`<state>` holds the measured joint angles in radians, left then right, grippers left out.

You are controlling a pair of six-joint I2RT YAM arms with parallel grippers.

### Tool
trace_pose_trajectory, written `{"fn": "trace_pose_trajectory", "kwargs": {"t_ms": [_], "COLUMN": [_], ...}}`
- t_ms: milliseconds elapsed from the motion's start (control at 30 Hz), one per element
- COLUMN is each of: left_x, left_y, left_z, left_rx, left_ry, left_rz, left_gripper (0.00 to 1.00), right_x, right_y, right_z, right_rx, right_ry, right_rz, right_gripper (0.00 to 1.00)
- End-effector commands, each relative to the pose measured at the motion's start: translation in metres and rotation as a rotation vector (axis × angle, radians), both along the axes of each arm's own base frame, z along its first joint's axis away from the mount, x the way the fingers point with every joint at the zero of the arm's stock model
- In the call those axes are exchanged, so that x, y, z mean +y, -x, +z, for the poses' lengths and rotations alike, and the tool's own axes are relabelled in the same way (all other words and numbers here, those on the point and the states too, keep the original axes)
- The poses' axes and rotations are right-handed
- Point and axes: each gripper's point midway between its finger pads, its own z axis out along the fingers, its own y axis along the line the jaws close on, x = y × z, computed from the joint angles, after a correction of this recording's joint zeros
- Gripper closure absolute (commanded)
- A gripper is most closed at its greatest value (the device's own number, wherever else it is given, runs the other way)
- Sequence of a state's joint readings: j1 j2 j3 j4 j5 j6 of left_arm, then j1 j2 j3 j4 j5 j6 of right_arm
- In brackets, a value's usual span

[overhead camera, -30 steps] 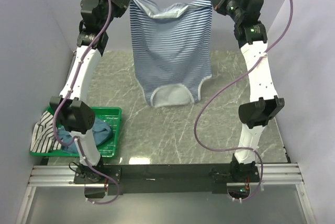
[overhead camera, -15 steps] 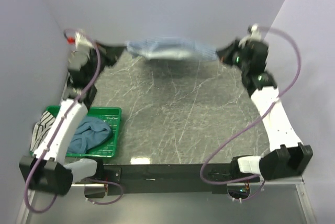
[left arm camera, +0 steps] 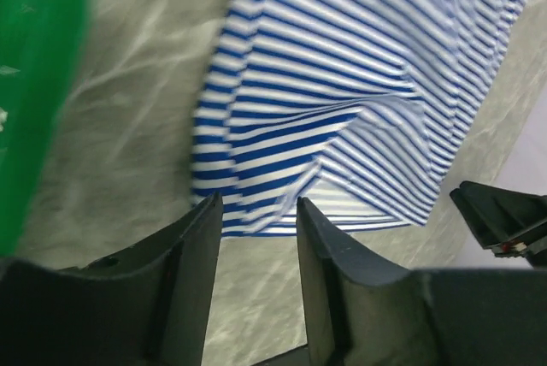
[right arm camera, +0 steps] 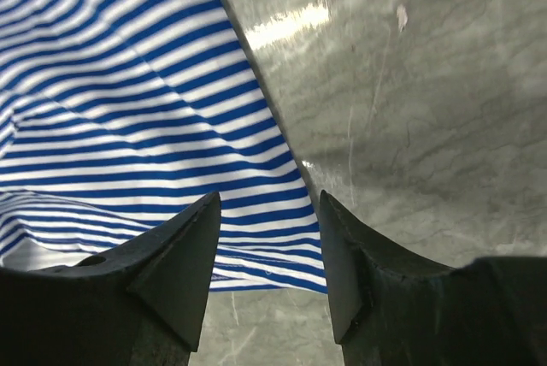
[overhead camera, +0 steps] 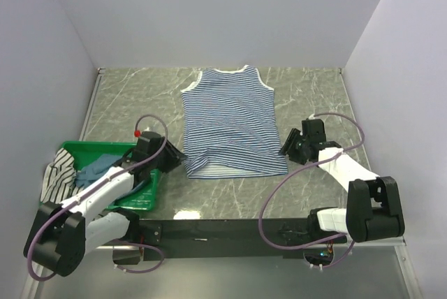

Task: Fold and stack the tank tops

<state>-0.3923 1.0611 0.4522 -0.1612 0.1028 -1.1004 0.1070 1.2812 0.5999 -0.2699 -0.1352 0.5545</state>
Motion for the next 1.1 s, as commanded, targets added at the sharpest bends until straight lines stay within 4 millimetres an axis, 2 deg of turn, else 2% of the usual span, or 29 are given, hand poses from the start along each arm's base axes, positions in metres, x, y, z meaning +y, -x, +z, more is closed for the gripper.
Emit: {"fn": "trace_pose_trajectory", "kwargs": {"t_ms": [0,67,100,133,167,300,633,800,1067], "left_x": [-0.003,0.003,0.001,0.002,-0.004,-0.007,-0.02,-0.032,-0.029], "left_y": [-0.028,-0.029,-0.033,-0.031,-0.031,-0.024,-0.005,-0.004,0.001], "left_z": [0.042,0.034,0.04,0.029,0.032,0.013,0.004,0.006,-0.005], "left_rx": [-0.102,-0.065,-0.071,-0.031,-0.033,0.028,0.093,0.09,0.129], "left_ry": [-0.081,-0.175,-0.198,-0.237,-0.256,-0.36,-0.415,-0.418,-0.474], "left_rz": [-0.002,0.003,-0.009,-0.024,-0.047,-0.097,-0.123,-0.12,-0.081], "left_gripper": [0.54,0.56,0.57,0.57,0.6,0.62,0.59,0.58,0.6], "right_x": [-0.006,-0.007,-0.008,-0.007,-0.007,-0.009,-0.01,-0.008,-0.009], "right_y": [-0.023,-0.022,-0.022,-0.022,-0.021,-0.015,-0.013,-0.014,-0.017], "right_z": [0.026,0.025,0.024,0.023,0.022,0.011,0.006,0.007,0.012], "right_rx": [-0.127,-0.126,-0.124,-0.124,-0.122,-0.102,-0.099,-0.101,-0.117], "right_ry": [0.026,0.03,0.03,0.027,0.025,0.035,0.039,0.032,0.043], "right_rz": [-0.038,-0.043,-0.048,-0.047,-0.048,-0.047,-0.053,-0.047,-0.04], "right_gripper": [0.43,0.43,0.43,0.43,0.44,0.45,0.46,0.46,0.46]}}
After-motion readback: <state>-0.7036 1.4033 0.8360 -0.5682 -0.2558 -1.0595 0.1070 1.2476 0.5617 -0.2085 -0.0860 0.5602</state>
